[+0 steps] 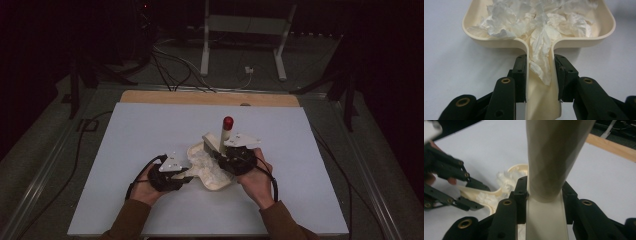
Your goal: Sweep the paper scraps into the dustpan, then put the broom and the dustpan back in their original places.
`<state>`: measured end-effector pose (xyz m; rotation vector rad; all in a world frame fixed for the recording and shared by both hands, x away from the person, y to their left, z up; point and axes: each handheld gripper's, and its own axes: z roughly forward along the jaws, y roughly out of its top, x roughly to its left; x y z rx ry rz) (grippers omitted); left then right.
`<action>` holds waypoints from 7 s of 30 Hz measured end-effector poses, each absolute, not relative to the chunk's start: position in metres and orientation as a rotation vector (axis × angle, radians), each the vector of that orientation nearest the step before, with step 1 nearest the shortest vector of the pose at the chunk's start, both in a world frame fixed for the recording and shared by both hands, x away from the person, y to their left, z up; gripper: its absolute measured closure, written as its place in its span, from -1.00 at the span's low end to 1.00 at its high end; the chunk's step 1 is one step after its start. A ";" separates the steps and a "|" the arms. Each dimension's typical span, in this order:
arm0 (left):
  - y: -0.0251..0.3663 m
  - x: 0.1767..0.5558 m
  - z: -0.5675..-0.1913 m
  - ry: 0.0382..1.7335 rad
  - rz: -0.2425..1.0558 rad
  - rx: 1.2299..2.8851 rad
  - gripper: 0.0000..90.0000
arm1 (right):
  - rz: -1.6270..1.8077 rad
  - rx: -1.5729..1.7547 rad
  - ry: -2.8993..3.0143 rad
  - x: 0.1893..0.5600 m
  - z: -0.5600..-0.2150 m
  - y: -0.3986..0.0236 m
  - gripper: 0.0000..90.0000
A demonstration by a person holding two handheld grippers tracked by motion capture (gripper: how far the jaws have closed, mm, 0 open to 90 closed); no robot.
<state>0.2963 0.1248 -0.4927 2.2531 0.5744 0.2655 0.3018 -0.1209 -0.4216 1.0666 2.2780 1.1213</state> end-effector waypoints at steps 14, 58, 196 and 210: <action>0.128 0.296 -0.494 0.582 0.270 2.234 0.48 | 1.188 1.022 2.222 0.298 -0.396 -0.125 0.48; 0.166 0.294 -0.481 0.866 0.392 2.100 0.48 | 1.140 1.038 2.229 0.335 -0.430 -0.186 0.49; 0.203 0.270 -0.495 1.454 0.696 1.789 0.48 | 0.915 1.230 2.424 0.348 -0.465 -0.289 0.31; 0.194 0.282 -0.506 1.506 0.746 1.798 0.48 | 0.824 1.364 2.328 0.366 -0.488 -0.283 0.33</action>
